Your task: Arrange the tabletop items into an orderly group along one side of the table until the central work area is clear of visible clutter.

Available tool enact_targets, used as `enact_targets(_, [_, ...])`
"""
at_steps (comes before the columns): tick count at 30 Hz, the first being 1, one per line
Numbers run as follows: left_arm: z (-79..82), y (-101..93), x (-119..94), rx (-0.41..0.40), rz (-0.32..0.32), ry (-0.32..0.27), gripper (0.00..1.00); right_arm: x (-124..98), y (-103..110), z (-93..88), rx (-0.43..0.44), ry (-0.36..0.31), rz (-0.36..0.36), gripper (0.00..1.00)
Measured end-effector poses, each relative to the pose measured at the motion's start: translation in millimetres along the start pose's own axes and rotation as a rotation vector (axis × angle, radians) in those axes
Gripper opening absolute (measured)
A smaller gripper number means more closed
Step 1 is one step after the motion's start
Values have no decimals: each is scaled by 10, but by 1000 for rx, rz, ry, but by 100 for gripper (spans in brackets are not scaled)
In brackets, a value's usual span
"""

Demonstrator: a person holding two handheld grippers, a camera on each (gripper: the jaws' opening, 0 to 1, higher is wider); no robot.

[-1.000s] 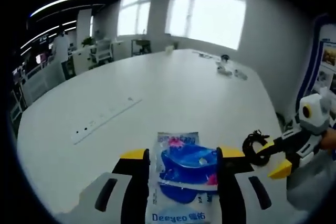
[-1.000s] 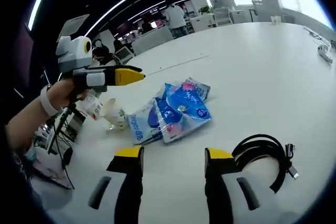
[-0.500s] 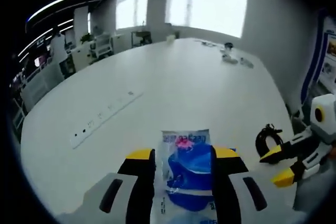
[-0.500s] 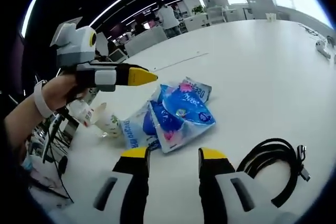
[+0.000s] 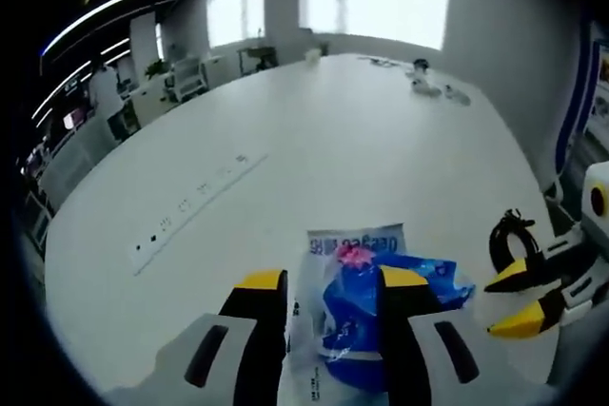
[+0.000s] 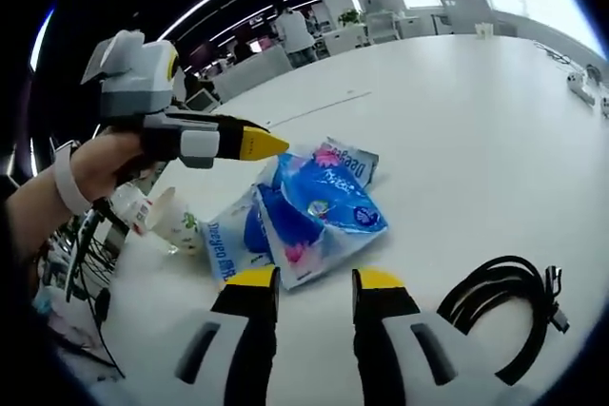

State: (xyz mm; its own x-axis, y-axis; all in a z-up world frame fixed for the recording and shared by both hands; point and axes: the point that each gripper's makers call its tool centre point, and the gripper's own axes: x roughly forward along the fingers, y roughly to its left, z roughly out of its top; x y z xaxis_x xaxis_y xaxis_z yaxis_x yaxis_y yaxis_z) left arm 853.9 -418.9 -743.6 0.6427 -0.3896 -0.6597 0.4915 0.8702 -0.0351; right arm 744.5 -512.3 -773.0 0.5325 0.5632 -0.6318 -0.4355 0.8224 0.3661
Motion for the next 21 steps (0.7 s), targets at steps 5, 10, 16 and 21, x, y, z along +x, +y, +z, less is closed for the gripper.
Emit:
enact_targets(5, [-58, 0, 74, -4, -3, 31, 31, 83, 27, 12, 5, 5, 3, 26])
enact_targets(10, [-78, 17, 118, -10, -5, 41, 30, 122, -6, -13, -10, 18, -10, 26])
enact_targets(16, [-99, -19, 153, -16, -18, 52, 24, 145, -43, 33, -3, 10, -14, 26])
enact_targets(21, [-135, -32, 164, -24, -21, 67, 21, 164, -56, 45, -7, 9, -18, 25])
